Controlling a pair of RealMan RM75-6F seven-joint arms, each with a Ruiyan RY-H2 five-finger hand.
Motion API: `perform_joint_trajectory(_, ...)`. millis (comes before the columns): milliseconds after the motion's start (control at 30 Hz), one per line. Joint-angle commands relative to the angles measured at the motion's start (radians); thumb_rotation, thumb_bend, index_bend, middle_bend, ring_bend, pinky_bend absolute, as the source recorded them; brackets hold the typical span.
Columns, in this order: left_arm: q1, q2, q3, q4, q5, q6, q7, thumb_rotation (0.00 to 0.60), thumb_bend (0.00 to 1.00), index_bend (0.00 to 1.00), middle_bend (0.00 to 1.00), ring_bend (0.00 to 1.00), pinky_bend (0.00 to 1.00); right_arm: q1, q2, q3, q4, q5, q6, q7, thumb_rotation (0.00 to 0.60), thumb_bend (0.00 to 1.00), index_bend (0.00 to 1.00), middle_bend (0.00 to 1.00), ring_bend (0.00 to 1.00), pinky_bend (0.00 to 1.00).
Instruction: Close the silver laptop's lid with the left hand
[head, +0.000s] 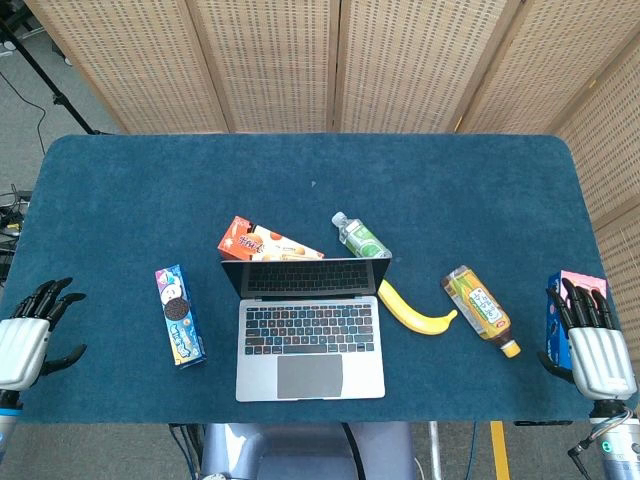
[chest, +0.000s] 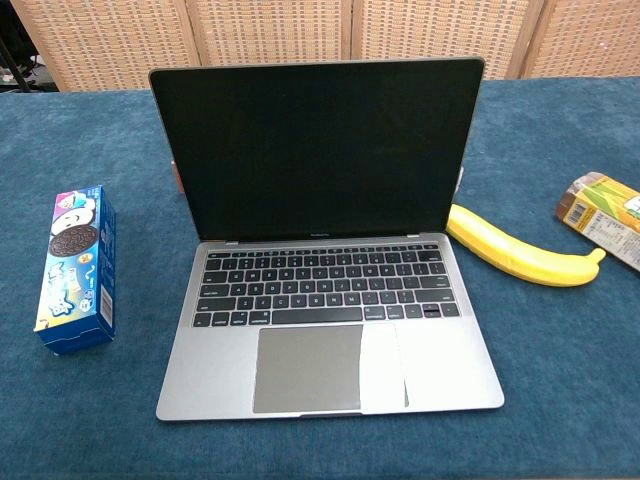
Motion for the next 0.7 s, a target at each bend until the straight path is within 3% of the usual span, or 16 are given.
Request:
perform_joint_trajectory(33,0.001,0.001,0.001,0.000,0.002,0.002,-0.002,0.600,0.19,0.25,0.14,0.09,0.20,0.001,-0.001,0.000,0.000,-0.001,-0.001,-0.002,0.600,0.24,0.09,0.00,0.00,0.00)
perform_joint_trajectory(700,-0.003,-0.006,0.012,-0.013,0.020,-0.002,0.002,0.600,0.19,0.26,0.14,0.09,0.20,-0.006,0.006,0.001,-0.003,-0.006,0.016,0.012,0.600,0.24,0.08,0.00,0.00,0.00)
